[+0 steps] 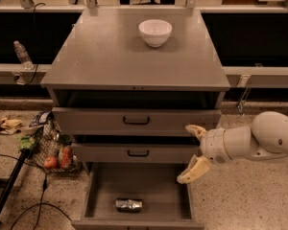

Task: Pick redbull can from bottom drawer and place on counter

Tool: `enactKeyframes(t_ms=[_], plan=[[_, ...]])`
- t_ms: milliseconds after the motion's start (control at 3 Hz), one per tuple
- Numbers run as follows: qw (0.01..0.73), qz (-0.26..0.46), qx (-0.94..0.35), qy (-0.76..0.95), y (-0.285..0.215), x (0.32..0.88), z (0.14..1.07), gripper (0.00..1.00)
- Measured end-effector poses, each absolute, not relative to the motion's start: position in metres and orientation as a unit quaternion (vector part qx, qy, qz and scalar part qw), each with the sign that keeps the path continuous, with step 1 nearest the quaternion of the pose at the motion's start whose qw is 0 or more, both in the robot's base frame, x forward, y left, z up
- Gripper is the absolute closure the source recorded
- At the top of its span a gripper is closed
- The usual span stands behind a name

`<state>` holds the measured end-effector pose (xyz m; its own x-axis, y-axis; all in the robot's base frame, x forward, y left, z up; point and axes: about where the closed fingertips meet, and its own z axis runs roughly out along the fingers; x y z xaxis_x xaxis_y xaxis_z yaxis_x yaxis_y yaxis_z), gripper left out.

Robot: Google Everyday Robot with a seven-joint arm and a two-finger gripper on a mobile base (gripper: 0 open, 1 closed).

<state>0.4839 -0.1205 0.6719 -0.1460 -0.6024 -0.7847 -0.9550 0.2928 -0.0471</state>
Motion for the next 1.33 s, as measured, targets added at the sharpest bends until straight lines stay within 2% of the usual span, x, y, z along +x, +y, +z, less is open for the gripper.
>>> enactKeyframes(t_ms=[333, 667, 1333], plan=[[0.358, 0.257, -0.533, 0.722, -0.121, 0.484, 0.626, 0.0], [0.344, 0.272, -0.508, 0.741, -0.126, 0.479, 0.539, 0.0], [0.318, 0.251, -0.479, 0.779, -0.126, 0.484, 0.395, 0.0]])
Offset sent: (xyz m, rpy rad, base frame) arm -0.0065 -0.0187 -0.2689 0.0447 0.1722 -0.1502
